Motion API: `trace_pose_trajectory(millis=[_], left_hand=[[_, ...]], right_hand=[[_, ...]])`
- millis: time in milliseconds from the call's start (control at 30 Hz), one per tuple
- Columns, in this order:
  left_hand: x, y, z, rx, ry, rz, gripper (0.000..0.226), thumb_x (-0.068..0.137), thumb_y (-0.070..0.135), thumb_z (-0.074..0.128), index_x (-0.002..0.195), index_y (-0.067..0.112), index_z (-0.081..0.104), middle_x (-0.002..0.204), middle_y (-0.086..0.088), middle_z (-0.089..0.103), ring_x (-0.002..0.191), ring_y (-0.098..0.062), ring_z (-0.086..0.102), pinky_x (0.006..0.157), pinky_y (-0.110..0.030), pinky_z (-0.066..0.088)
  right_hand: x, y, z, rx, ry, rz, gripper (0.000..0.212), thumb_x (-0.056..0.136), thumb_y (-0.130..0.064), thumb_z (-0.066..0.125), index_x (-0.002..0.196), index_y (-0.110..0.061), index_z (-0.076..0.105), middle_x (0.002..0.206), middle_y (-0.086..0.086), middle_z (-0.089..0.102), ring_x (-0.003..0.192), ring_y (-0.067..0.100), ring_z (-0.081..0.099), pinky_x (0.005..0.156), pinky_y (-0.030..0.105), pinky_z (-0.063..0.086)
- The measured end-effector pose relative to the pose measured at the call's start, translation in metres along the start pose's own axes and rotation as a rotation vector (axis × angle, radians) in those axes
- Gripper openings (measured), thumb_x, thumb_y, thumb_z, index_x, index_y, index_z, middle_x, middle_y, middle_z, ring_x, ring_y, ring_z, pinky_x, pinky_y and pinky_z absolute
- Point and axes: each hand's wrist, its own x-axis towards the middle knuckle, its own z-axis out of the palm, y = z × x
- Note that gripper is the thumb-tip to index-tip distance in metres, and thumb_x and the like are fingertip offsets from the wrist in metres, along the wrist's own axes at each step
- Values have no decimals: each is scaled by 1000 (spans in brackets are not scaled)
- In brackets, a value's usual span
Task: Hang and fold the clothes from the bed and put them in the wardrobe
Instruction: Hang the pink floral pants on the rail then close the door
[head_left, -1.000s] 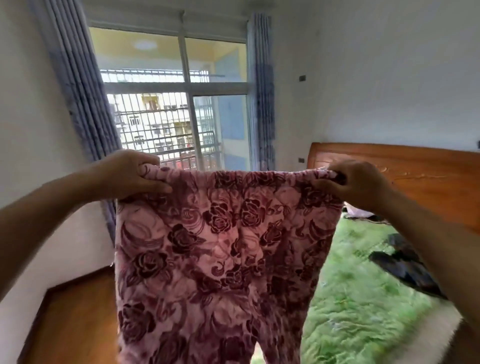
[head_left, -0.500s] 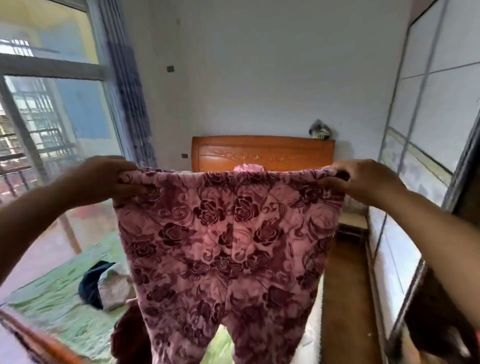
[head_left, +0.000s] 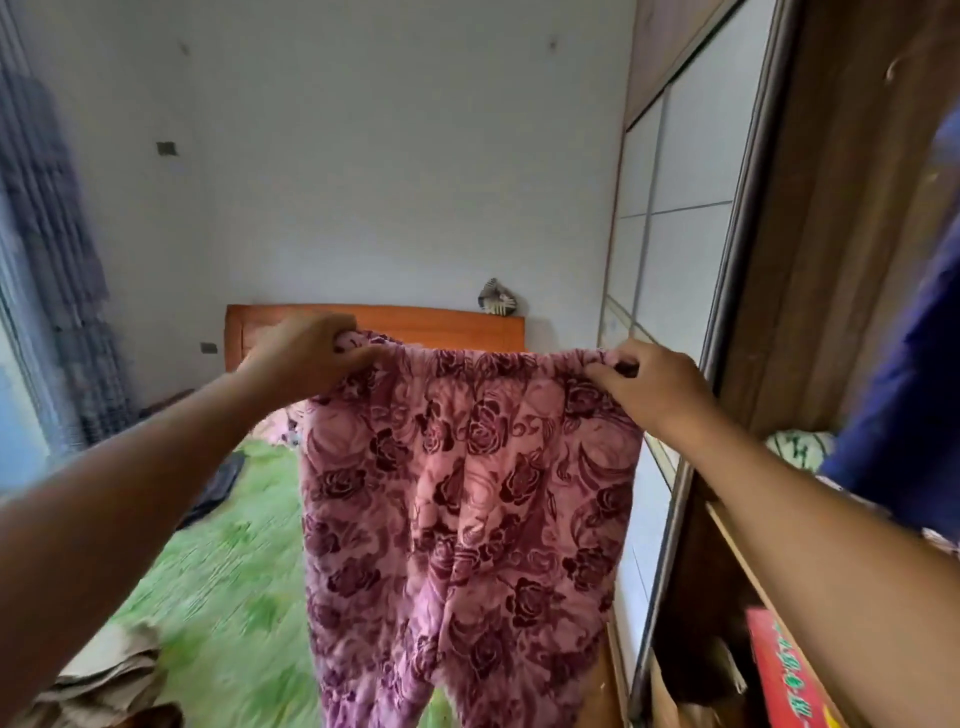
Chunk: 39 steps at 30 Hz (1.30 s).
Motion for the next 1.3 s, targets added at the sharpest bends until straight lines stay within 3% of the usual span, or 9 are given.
trace_pose_trajectory(millis=[133, 267, 333, 533, 700, 867, 1000, 1233, 1300], left_hand=[[25, 27, 48, -101, -46, -50, 58, 76, 71, 66, 65, 16, 51, 54, 1, 53, 50, -18, 46, 49, -33, 38], [56, 54, 93, -222, -42, -29, 56, 75, 64, 74, 67, 14, 51, 56, 0, 51, 52, -15, 42, 50, -31, 33], [75, 61, 114, -270, -37, -24, 54, 76, 60, 77, 68, 13, 50, 57, 2, 49, 53, -14, 41, 51, -31, 31], [140, 63, 197, -361, -9, 40, 52, 77, 56, 78, 66, 16, 47, 54, 5, 46, 51, -11, 39, 49, -31, 31], [217, 99, 269, -575, -59, 145, 51, 75, 65, 75, 66, 21, 50, 53, 11, 50, 49, -3, 40, 51, -31, 36], [296, 141, 321, -738, -103, 254, 51, 70, 72, 70, 69, 22, 56, 58, 0, 59, 51, -7, 47, 50, -34, 42], [348, 189, 357, -860, -182, 299, 46, 78, 56, 77, 67, 17, 55, 56, 1, 55, 53, -12, 46, 52, -36, 39], [390, 276, 384, -1002, -172, 412, 40, 81, 50, 77, 66, 21, 55, 56, 6, 55, 53, -10, 49, 54, -34, 43], [397, 296, 383, -1026, -176, 444, 39, 81, 50, 77, 68, 21, 56, 59, 5, 57, 55, -12, 52, 54, -34, 45]], right_hand=[[4, 34, 4, 27, -51, 93, 57, 70, -84, 47, 90, -33, 59, 103, -2, 69, 89, 18, 61, 76, 34, 51], [15, 66, 7, 45, 78, 157, 64, 65, -86, 53, 78, -23, 57, 83, -2, 64, 75, 18, 62, 65, 36, 53], [25, 77, 13, 49, 162, 163, 53, 70, -76, 64, 72, -24, 53, 76, -2, 60, 70, 18, 59, 57, 31, 42], [64, 130, 43, 99, 301, 194, 33, 82, -39, 79, 72, -18, 55, 80, 6, 56, 71, 20, 53, 59, 30, 30], [106, 194, 43, 88, 445, 171, 30, 83, -36, 77, 71, -24, 53, 78, 2, 54, 74, 19, 55, 65, 32, 37], [156, 248, 25, 71, 575, 152, 35, 82, -46, 67, 67, -24, 45, 72, 5, 52, 69, 21, 53, 64, 40, 43], [170, 275, 0, -13, 650, 192, 30, 80, -45, 68, 71, -22, 50, 72, -1, 57, 68, 12, 56, 60, 24, 43], [163, 290, -54, -170, 812, 294, 25, 80, -34, 73, 71, -28, 50, 75, 1, 59, 67, 10, 57, 60, 25, 43], [162, 289, -70, -209, 841, 310, 28, 82, -27, 75, 71, -20, 51, 76, 6, 61, 68, 18, 60, 61, 36, 48]])
